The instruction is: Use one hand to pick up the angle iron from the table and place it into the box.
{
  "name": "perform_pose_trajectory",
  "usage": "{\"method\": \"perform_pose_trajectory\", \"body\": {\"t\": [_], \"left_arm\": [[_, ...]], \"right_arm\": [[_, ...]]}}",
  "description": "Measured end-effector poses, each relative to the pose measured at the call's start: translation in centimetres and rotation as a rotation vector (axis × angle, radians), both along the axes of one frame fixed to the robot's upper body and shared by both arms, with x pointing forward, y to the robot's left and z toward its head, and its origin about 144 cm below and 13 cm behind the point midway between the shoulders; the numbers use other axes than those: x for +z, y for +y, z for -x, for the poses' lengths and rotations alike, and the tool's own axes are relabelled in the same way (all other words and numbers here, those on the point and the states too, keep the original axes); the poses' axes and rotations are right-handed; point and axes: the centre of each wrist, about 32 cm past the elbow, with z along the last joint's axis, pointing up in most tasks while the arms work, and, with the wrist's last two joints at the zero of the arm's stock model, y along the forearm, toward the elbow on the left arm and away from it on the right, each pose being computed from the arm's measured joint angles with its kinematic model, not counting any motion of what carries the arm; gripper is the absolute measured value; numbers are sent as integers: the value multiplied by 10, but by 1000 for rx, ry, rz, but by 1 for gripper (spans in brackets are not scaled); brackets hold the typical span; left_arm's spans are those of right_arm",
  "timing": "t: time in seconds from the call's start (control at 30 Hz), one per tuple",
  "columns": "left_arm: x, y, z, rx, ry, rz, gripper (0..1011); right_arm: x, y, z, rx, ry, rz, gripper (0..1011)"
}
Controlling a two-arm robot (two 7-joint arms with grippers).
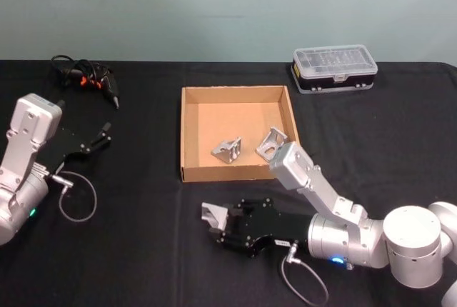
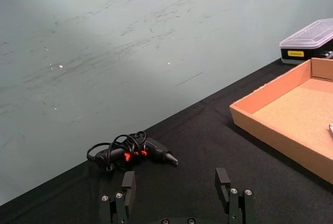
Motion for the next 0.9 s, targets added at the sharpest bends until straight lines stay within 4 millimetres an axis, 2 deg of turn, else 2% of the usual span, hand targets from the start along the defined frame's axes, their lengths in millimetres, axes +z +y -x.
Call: {"method": "perform_pose_trajectory", "body": {"t": [0.17,0.57,0.9], "left_arm": [[0,0,0,0,0,0,1000],[0,0,0,0,0,0,1000],[0,0,0,0,0,0,1000]], "right_arm": [[6,-3,1,-18,-11,-17,531],[38,-19,5,-128,-87,-97,530],[59,-33,-5,-279,-143,-143,531]]}}
